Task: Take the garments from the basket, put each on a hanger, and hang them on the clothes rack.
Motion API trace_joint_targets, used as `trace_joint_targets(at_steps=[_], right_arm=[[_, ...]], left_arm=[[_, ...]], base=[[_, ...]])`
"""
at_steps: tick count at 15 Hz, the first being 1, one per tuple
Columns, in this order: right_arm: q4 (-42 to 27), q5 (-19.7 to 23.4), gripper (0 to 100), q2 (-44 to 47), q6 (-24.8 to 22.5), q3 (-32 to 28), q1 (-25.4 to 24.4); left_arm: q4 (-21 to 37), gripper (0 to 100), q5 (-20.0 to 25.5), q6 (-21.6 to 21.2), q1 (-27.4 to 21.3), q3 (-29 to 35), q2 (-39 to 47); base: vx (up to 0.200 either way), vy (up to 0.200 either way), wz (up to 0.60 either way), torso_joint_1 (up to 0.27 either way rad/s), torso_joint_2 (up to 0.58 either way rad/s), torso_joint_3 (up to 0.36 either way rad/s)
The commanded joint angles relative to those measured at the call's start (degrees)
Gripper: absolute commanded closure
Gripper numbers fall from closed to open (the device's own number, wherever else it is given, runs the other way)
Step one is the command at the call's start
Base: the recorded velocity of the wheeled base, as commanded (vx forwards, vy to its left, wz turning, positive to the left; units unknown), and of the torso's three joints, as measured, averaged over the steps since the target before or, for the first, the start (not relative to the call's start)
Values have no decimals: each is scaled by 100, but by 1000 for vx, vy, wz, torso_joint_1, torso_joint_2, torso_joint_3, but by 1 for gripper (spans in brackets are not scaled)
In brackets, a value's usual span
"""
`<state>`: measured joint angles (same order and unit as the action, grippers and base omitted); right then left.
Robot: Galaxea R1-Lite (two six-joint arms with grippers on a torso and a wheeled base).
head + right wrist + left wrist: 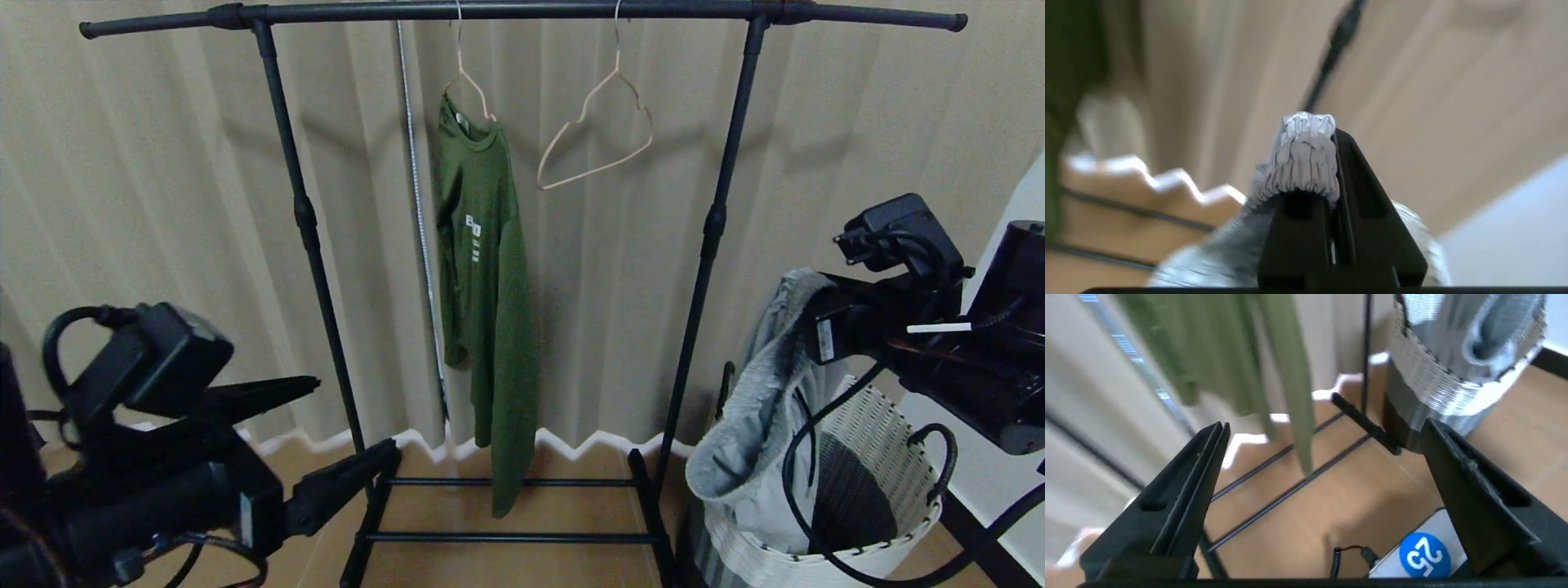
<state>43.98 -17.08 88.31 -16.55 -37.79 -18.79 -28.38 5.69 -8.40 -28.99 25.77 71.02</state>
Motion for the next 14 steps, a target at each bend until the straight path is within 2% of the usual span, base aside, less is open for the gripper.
trace_joint_targets(at_steps=[1, 5, 6, 7, 8, 9, 10, 14], right_arm=[[5, 47, 100, 169, 337, -343, -327], [5, 337, 100, 275, 812, -844, -1092], [5, 346, 100, 275, 821, -853, -1110], [5, 442, 100, 336, 1102, -1055, -1514], [5, 469, 100, 354, 1155, -1099, -1576], [14, 636, 100, 354, 1383, -1196, -1778], [31, 803, 100, 319, 1550, -1204, -1901], [102, 1216, 100, 187, 1770, -1196, -2077]], left_arm=[[-1, 0, 2, 23, -467, 692, 1186], [-36, 0, -7, 233, -1434, 1273, 2126], [-36, 0, -7, 251, -1452, 1281, 2144], [-405, 0, -24, 805, -1874, 1580, 2698], [-519, 0, -33, 928, -1935, 1615, 2812], [-906, 0, -51, 1279, -2049, 1677, 3225], [-1073, 0, -68, 1358, -2049, 1694, 3480], [-1302, 0, -200, 1859, -2005, 1721, 3805]], base=[[0, 0, 0, 0, 0, 0], [0, 0, 0, 0, 0, 0], [0, 0, 0, 0, 0, 0], [0, 0, 0, 0, 0, 0], [0, 0, 0, 0, 0, 0], [0, 0, 0, 0, 0, 0], [0, 0, 0, 0, 0, 0], [0, 0, 0, 0, 0, 0]])
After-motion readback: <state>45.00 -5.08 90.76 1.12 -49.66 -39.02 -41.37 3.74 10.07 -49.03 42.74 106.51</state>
